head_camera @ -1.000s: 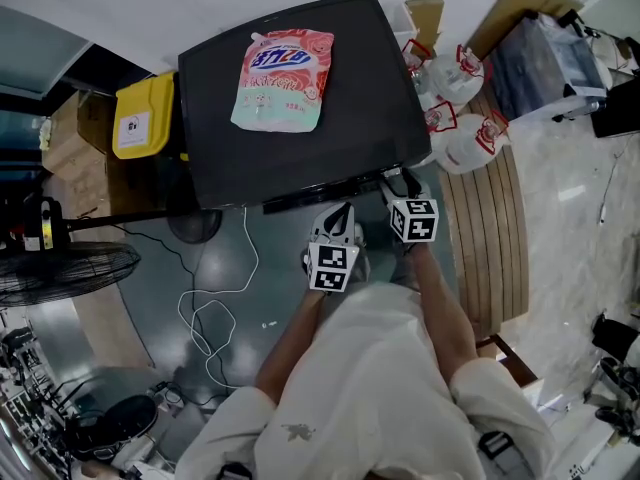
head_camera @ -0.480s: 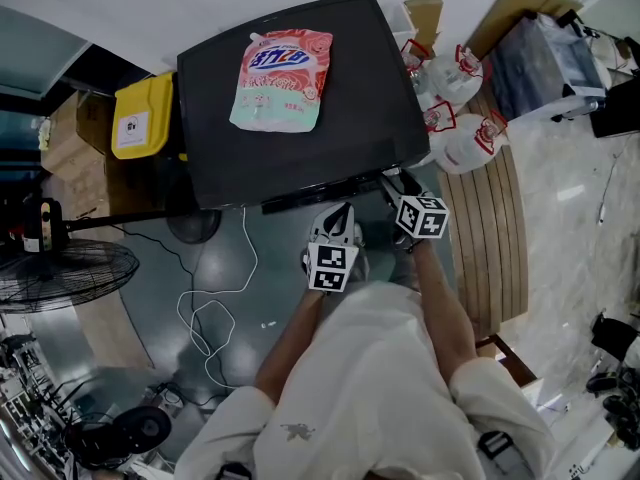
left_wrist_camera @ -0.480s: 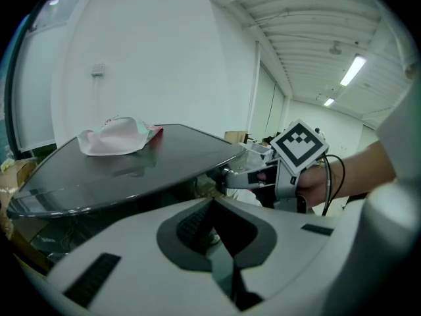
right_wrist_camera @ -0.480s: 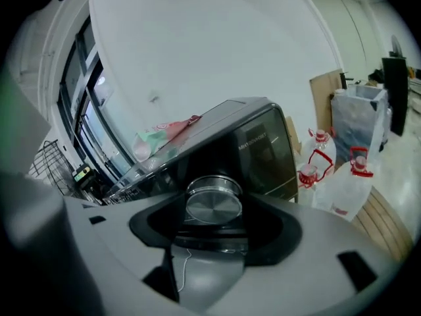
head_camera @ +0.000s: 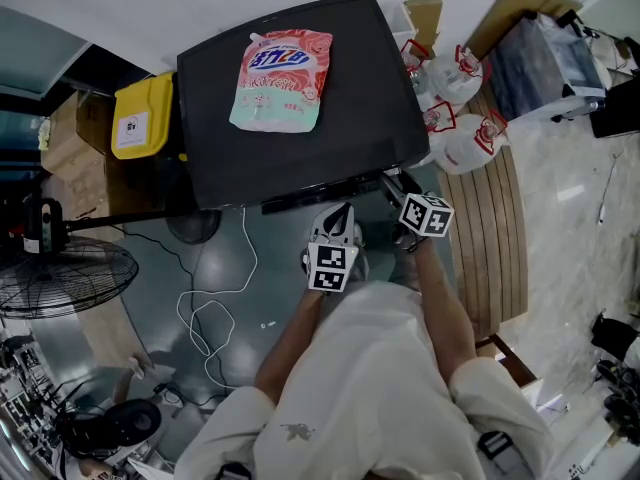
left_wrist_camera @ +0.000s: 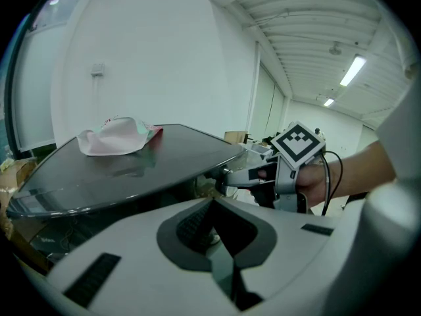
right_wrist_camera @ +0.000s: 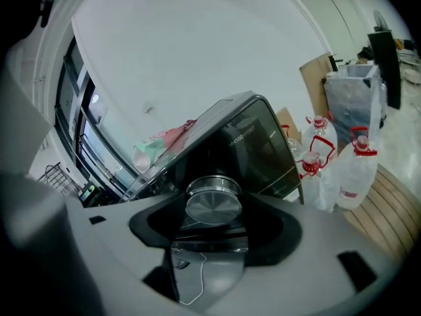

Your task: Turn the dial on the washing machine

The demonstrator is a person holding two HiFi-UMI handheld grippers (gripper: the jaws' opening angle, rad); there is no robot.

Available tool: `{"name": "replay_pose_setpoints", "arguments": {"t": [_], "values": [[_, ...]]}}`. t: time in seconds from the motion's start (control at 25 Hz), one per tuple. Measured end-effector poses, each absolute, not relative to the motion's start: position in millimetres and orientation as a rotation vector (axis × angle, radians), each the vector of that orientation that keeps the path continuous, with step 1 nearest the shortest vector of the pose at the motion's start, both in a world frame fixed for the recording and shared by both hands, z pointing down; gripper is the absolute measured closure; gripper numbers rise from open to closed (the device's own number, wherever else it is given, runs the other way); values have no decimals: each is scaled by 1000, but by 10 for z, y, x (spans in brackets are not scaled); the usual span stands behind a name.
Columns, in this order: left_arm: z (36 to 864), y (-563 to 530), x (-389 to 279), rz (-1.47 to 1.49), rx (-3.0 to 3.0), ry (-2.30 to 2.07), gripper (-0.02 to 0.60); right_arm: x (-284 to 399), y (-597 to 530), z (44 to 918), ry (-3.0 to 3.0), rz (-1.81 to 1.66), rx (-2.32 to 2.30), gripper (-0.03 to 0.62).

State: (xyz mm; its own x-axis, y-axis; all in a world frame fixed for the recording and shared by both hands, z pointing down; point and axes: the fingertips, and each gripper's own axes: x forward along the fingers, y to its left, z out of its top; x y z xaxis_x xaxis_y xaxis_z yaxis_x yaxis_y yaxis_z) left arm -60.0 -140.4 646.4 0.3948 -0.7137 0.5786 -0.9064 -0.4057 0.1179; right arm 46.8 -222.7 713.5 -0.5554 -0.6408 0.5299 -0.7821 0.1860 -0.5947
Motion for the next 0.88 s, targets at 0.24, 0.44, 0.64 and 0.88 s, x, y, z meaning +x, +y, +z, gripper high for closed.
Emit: {"name": "replay_pose_setpoints", "arguments": {"t": [0.24, 0.44, 0.64, 0.88], "values": [[6477, -1388, -616, 641, 2238, -1386, 569, 451, -2232, 7118, -2296, 1384, 1379, 318], [6475, -1394, -604, 638, 2243, -1382, 569, 475, -2224, 7164, -2286, 1457, 1382, 318], [6482, -1391, -600, 642, 2240, -1382, 569, 420, -2214, 7124, -2307, 1571, 1353, 316], [6510, -1368, -603, 655, 2236, -1379, 569, 429, -2214, 7121, -2316, 1653, 1345, 316]]}}
